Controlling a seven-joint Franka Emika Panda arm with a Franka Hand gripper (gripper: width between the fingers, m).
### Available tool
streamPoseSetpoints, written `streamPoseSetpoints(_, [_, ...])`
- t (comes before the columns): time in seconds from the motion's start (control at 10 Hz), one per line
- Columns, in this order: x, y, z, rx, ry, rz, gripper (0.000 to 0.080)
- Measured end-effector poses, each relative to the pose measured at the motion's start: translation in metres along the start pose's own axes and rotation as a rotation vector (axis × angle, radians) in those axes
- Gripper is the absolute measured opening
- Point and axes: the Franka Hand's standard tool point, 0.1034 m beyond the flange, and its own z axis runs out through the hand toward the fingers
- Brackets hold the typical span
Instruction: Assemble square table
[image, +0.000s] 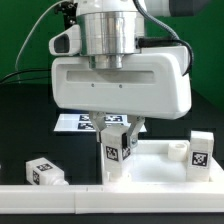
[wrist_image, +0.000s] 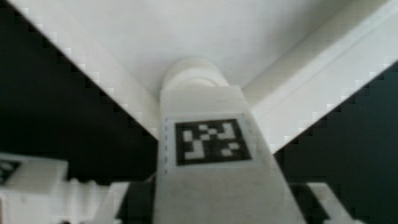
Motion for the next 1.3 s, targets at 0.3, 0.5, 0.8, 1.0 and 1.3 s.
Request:
streamPoseSetpoints(0.3, [-0.003, 0.004, 0.0, 0.003, -0.034, 0.511, 0.0287])
streamPoseSetpoints(0.5, [-0.005, 0.003, 0.001, 0.017, -0.061, 0.723, 0.0287])
streamPoseSetpoints(0.8, [-0.006, 0.003, 0.001, 0.016, -0.055, 0.651, 0.0371])
streamPoseSetpoints(1.0, [-0.011, -0.001, 0.0, 0.039, -0.024, 0.322, 0.0506])
streamPoseSetpoints(1.3, [-0.01, 0.001, -0.002, 0.044, -0.02, -0.011, 0.064])
